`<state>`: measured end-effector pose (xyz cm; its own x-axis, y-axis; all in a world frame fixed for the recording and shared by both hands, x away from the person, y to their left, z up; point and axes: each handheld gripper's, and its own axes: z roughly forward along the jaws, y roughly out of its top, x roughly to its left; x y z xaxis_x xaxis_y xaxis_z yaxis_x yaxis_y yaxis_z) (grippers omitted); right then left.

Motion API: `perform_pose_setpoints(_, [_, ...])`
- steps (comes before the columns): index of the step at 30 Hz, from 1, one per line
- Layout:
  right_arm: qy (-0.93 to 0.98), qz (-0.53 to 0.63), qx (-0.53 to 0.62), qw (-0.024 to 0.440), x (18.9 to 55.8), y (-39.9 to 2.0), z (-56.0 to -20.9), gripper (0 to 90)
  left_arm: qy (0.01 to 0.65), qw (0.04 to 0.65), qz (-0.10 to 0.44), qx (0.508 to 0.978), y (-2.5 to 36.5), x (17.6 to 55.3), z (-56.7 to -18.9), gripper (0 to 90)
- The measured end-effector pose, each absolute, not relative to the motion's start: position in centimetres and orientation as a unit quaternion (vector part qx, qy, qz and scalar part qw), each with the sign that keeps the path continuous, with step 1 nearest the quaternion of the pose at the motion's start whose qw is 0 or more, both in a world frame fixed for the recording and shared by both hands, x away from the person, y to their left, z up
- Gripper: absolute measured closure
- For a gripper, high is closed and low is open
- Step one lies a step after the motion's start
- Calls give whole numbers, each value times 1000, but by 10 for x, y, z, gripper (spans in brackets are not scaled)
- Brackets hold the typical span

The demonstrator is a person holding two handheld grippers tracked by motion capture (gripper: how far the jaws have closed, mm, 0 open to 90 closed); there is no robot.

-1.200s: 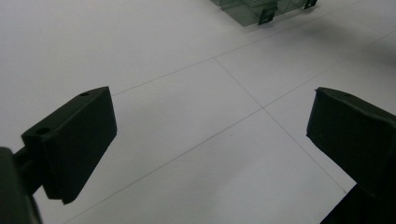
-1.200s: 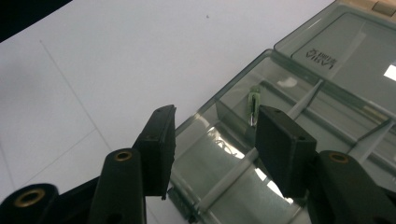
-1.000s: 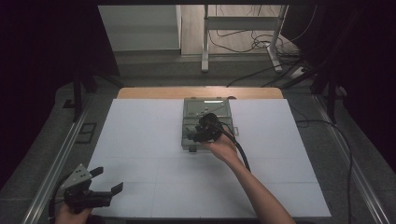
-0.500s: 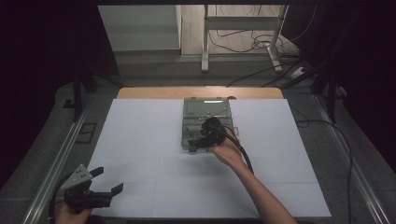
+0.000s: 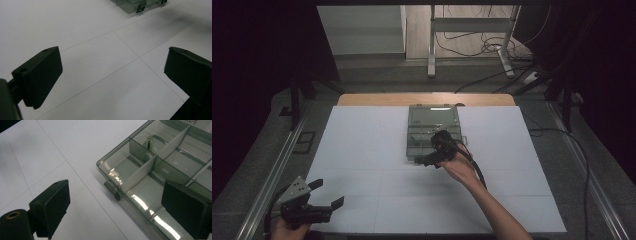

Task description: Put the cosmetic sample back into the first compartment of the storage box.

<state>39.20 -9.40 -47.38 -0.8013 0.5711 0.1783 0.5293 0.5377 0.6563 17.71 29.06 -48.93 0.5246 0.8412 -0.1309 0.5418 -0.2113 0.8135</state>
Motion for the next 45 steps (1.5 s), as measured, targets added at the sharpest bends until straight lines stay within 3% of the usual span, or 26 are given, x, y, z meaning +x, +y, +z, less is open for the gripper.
perform_pose_setpoints(26, [867, 389, 307, 45, 354, -120, -459, 4, 455, 432, 173, 759, 291, 177, -489, 22])
perform_pose_setpoints(45, [860, 393, 318, 67, 334, -146, -459, 0, 455, 433, 172, 759, 291, 177, -489, 22])
